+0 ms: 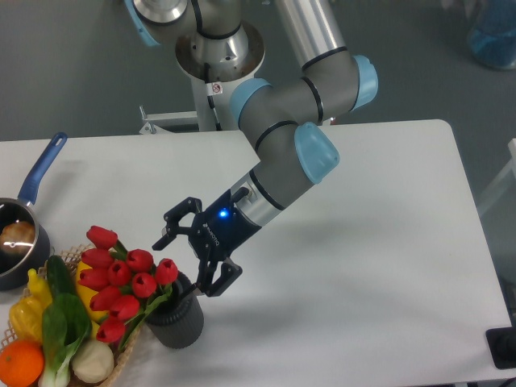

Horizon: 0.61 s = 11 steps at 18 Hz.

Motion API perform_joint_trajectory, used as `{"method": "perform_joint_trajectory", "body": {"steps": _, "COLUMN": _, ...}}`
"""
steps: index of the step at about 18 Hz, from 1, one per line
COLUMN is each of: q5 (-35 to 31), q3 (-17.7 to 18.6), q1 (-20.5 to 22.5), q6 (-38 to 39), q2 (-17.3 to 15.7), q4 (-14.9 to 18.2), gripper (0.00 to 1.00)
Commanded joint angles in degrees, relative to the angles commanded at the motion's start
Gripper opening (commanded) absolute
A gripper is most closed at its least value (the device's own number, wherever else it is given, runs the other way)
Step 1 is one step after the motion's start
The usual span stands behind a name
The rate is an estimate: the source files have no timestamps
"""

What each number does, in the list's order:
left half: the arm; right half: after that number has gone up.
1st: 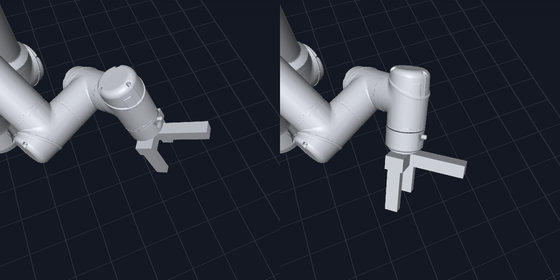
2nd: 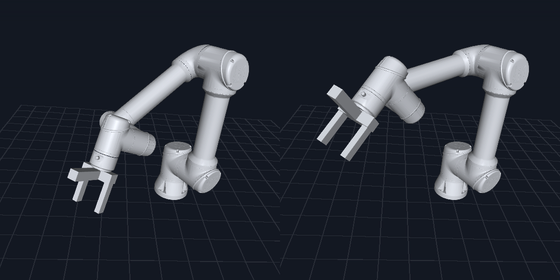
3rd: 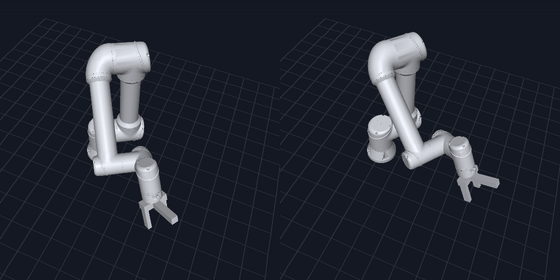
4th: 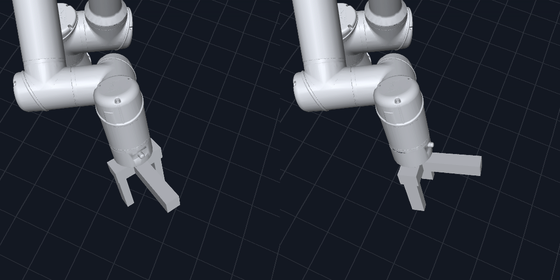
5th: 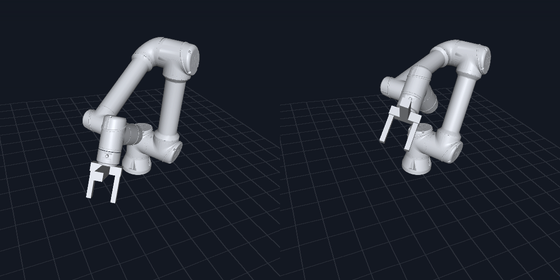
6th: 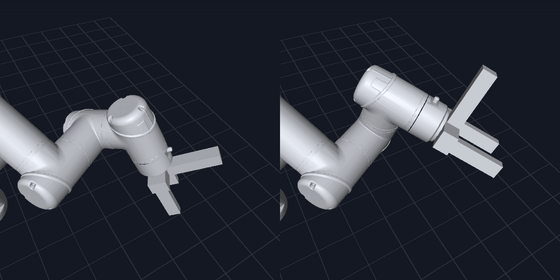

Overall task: Pick up the flowers from the vase
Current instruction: 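Lower the open gripper around the tulip stems above the vase rim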

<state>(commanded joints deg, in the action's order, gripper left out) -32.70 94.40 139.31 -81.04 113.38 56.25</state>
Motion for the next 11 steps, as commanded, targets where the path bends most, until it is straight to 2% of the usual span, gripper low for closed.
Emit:
{"method": "perform_joint_trajectory", "body": {"steps": 5, "q5": 0.0, "q3": -1.7, "q1": -1.2, "q6": 0.0, "q2": 1.5, "q4": -0.3, "gripper": 1.00}}
{"method": "perform_joint_trajectory", "body": {"steps": 11, "q5": 0.0, "q3": -1.8, "q1": -1.9, "q6": 0.0, "q2": 2.0, "q4": -0.3, "gripper": 1.00}}
